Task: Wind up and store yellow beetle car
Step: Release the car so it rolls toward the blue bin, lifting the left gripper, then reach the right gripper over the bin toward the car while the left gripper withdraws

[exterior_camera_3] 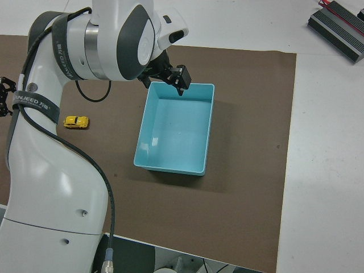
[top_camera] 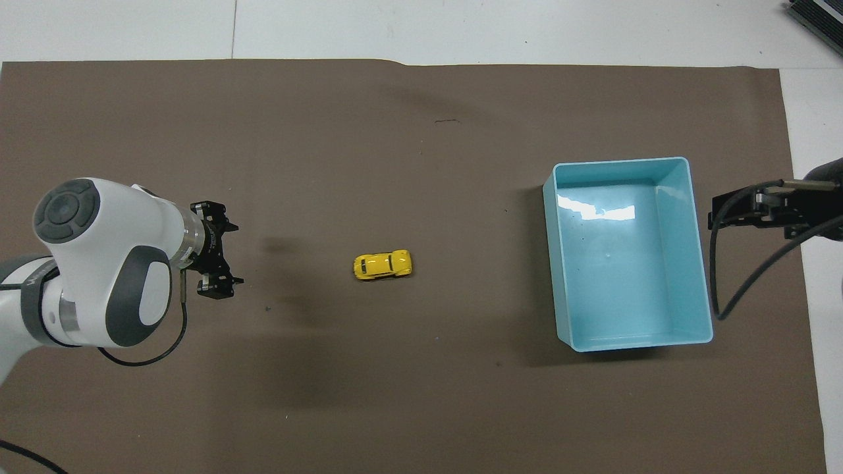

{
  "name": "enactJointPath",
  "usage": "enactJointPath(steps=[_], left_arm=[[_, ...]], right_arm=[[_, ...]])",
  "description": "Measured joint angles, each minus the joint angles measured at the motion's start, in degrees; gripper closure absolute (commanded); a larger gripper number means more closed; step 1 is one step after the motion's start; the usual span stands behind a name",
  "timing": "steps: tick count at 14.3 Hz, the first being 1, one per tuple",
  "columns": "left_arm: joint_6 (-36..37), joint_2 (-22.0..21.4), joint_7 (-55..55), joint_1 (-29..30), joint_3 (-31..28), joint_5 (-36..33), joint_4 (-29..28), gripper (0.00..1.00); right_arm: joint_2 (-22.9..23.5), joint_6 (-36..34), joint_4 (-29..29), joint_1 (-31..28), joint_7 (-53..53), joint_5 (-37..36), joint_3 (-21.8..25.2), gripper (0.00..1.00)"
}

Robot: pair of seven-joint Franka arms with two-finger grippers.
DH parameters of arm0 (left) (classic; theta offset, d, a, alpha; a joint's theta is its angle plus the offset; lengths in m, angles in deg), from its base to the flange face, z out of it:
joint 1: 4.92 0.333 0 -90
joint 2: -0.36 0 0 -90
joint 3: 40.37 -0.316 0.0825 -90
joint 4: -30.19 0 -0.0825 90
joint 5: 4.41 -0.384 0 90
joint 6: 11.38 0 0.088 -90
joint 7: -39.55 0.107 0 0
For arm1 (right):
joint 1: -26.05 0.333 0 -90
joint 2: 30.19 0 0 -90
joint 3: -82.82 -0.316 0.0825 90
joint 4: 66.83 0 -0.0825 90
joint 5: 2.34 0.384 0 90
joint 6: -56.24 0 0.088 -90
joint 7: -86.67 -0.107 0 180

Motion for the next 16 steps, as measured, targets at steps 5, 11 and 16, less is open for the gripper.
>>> enactJointPath(steps=[5, 11, 16], left_arm=[[0.0, 0.1, 0.1, 0.0, 0.0, 0.0, 1.4, 0.0], [0.5, 0.1, 0.2, 0.0, 0.0, 0.0, 4.5, 0.0], [3.2, -0.1, 0.5, 0.2, -0.5, 0.0, 10.5, 0.0]], right_arm=[[0.0, 0.0, 0.0, -0.1, 0.0, -0.1, 0.0, 0.0], [0.0, 0.6, 0.1, -2.2, 0.2, 0.0, 0.0, 0.0], [1.4, 1.4, 0.4, -0.6, -0.5, 0.1, -0.7, 0.0]])
